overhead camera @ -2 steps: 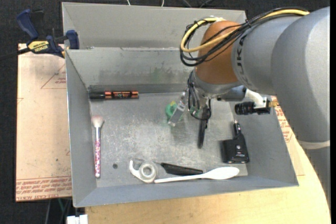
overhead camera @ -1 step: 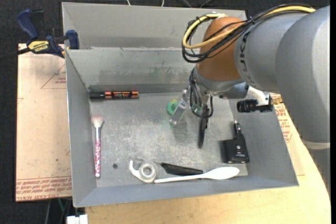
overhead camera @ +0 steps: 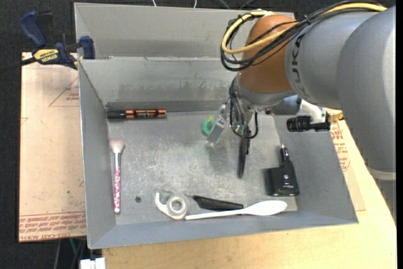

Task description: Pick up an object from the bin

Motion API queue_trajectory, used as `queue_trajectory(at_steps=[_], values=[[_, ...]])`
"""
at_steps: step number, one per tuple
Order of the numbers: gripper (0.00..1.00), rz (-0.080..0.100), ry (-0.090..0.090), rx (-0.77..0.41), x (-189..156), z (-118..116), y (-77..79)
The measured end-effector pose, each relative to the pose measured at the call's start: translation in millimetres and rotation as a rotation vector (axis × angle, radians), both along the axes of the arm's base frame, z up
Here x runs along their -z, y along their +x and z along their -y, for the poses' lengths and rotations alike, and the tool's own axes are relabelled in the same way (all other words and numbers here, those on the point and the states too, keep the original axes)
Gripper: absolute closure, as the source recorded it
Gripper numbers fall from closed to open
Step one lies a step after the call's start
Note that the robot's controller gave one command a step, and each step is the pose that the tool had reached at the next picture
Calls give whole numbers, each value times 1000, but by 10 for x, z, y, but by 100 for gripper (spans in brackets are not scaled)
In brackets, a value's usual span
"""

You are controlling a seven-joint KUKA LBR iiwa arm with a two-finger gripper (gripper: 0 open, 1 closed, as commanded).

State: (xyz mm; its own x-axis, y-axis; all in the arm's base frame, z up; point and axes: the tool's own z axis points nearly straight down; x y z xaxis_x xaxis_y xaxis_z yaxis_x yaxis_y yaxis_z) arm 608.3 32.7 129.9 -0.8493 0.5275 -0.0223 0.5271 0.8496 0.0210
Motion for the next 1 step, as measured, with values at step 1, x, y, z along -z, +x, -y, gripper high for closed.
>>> queue_trajectory(at_steps=[1], values=[[100,1,0,-1,-244,-1,2]])
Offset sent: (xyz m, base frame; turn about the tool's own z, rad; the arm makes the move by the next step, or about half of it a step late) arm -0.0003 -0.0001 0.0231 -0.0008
